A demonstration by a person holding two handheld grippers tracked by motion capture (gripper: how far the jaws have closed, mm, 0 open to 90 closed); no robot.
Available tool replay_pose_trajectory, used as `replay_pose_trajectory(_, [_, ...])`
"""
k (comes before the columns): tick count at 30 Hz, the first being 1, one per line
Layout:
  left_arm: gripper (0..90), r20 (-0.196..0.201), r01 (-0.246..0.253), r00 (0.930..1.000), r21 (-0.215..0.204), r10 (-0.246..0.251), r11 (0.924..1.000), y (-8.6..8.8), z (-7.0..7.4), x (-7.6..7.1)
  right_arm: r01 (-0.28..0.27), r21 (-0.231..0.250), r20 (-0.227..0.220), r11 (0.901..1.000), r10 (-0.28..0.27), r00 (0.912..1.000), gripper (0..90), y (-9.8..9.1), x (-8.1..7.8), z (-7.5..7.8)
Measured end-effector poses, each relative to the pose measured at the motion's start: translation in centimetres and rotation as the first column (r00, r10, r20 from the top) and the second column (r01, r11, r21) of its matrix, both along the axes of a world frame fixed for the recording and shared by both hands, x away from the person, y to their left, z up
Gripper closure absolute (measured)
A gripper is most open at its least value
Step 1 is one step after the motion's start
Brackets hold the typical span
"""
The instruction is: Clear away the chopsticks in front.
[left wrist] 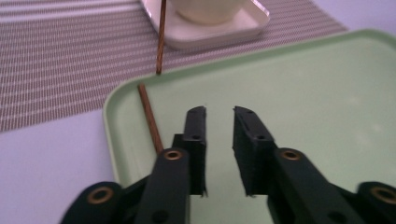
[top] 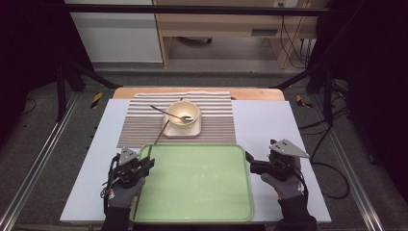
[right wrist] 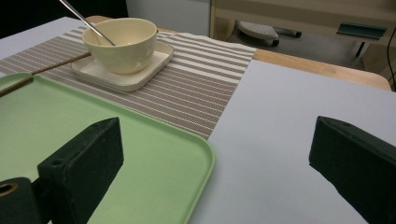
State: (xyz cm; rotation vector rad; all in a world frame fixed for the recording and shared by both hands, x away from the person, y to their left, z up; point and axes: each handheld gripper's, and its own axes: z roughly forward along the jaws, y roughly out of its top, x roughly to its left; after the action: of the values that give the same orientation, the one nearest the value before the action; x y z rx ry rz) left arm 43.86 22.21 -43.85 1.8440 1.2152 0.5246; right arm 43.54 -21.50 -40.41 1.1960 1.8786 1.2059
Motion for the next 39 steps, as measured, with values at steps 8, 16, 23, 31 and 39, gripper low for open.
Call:
replay_pose_trajectory(8, [46.0,0.025,-0.001,0.9997,-0.016,0.001,0.9999,0.2,1.8,2.1,-0.007,0.011,-0.002,0.9999,0.007,1.0,3.3,0.0,0.0,0.1])
replay_pose_trajectory(16, [37.7,0.034,0.006,0.9994,0.022,-0.006,0.9997,0.1,3.1,5.9,0.002,0.009,0.002,1.0,-0.002,1.0,4.6,0.0,0.0,0.0])
replay_pose_trajectory(23, [33.4,0.053,0.037,0.9978,0.049,-0.04,0.9981,-0.3,3.8,8.0,0.008,0.006,0.005,0.9999,-0.008,1.0,4.9,0.0,0.1,-0.1])
replay_pose_trajectory(31, [34.4,0.044,0.048,0.9977,0.091,-0.052,0.9947,-1.0,3.9,11.1,0.02,0.013,0.011,0.9997,-0.02,0.9997,5.3,-0.1,0.1,-0.1])
replay_pose_trajectory(39, [37.7,0.007,0.057,0.9983,0.144,-0.058,0.9879,-1.5,2.4,13.2,0.015,0.008,0.009,0.9999,-0.015,0.9999,5.5,0.0,0.1,-0.2])
